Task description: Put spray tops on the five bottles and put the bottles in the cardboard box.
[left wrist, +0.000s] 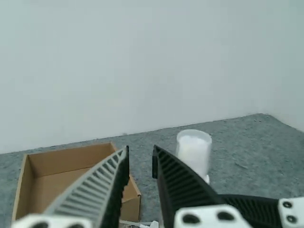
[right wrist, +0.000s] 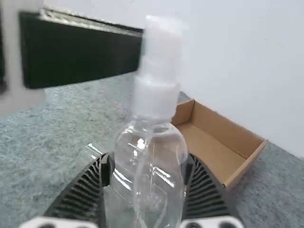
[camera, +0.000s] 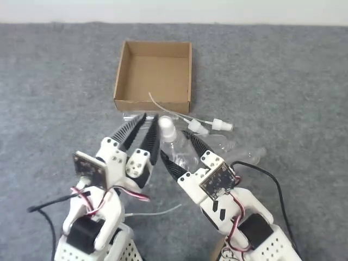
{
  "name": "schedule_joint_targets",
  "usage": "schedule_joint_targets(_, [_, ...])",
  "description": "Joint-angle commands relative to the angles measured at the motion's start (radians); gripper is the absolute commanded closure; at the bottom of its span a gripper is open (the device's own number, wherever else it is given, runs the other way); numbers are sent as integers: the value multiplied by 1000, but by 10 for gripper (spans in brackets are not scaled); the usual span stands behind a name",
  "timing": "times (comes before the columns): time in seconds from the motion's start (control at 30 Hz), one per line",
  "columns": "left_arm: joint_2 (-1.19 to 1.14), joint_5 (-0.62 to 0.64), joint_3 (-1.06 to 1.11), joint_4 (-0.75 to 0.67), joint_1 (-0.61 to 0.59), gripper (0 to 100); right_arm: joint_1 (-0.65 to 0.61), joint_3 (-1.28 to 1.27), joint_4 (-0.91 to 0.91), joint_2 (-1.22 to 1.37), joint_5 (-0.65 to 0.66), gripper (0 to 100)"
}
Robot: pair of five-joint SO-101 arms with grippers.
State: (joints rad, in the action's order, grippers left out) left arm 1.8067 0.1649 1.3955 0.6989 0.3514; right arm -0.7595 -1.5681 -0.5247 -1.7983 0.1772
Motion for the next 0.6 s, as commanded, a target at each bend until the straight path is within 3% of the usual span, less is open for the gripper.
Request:
schedule_joint_targets(0.0, [14, -69, 8, -23, 63, 921, -10, 78, -5, -18, 0, 991])
schedule_joint_targets(0.57, [14, -84, 7, 51, 153, 921, -4, 74, -7, -18, 2, 991])
